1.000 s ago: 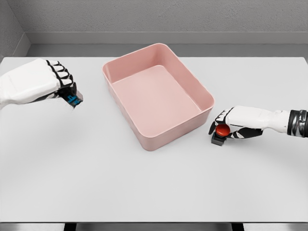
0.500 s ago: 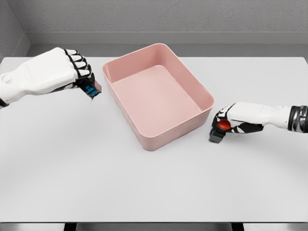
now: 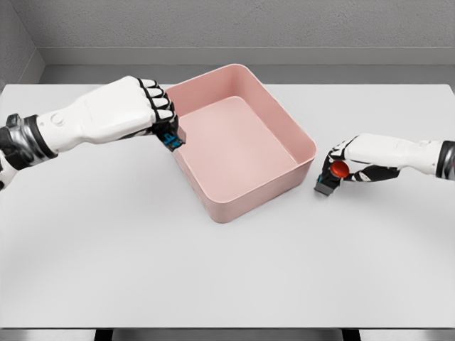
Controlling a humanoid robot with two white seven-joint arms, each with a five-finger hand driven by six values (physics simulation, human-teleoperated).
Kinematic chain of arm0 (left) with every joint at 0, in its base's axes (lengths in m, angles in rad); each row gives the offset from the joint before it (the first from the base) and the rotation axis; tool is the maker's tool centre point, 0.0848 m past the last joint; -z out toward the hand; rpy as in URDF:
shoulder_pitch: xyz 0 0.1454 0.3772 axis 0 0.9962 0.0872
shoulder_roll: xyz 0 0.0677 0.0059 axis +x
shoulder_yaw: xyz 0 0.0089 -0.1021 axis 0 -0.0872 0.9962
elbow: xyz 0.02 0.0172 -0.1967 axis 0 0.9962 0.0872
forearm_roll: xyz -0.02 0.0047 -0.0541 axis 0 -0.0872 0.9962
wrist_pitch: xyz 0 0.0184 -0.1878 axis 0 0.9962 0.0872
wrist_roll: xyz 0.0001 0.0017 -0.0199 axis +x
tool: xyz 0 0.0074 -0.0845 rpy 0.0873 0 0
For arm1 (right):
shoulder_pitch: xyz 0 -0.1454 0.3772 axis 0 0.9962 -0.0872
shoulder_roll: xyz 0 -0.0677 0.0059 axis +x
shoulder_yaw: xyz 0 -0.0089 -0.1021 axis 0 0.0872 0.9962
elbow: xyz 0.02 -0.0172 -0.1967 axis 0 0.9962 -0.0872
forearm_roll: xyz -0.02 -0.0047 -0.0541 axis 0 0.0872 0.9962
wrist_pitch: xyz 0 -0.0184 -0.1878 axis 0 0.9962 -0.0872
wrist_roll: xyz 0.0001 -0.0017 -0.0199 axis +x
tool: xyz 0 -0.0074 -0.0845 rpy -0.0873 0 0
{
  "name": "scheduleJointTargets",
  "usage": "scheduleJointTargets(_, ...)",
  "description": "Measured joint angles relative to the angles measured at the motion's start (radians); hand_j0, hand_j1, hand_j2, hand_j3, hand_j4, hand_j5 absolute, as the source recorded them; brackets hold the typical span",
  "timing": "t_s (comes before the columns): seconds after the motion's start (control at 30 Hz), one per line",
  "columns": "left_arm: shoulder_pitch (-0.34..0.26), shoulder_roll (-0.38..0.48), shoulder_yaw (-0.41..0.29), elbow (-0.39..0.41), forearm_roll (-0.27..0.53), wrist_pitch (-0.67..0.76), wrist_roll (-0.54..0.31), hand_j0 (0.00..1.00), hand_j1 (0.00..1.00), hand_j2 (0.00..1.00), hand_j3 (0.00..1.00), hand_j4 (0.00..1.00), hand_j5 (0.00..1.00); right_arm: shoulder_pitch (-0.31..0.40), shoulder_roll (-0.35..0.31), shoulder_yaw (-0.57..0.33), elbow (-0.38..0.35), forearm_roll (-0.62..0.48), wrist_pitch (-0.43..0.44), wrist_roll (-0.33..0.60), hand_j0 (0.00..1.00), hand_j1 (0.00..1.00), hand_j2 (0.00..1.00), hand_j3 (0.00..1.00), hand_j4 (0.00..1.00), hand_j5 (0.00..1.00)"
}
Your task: Put the industrial switch in the basket with both arms
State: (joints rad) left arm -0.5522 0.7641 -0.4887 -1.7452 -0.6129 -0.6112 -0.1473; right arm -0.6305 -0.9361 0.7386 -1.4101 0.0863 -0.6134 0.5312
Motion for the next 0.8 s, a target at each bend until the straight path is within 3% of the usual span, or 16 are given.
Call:
scheduleJointTargets(0.17, -0.025, -0.065, -0.004, 0.027, -0.04, 0.0, -0.007, 0.36, 0.36, 0.36, 0.36, 0.36, 0.36, -0.015, -0.023, -0.001, -0.001, -0.001, 0.0, 0.0, 0.56, 0.56, 0.56, 0.56, 0.56, 0.56)
scheduleJointTargets(0.23, -0.074, -0.096, -0.017, 0.052, -0.057, 0.001, -0.007, 0.36, 0.36, 0.36, 0.36, 0.36, 0.36, -0.029, -0.034, -0.001, -0.002, -0.001, 0.0, 0.0, 0.56, 0.56, 0.56, 0.56, 0.56, 0.56)
scheduleJointTargets(0.5, -0.094, -0.223, -0.061, 0.144, -0.138, 0.0, -0.009, 0.36, 0.36, 0.36, 0.36, 0.36, 0.36, -0.091, -0.045, -0.002, -0.013, -0.003, 0.0, 0.0, 0.56, 0.56, 0.56, 0.56, 0.56, 0.56)
scheduleJointTargets(0.8, -0.137, -0.339, -0.108, 0.328, -0.236, 0.0, -0.007, 0.37, 0.37, 0.37, 0.37, 0.37, 0.37, -0.12, -0.053, -0.002, -0.02, -0.003, 0.0, 0.0, 0.56, 0.56, 0.56, 0.56, 0.56, 0.56)
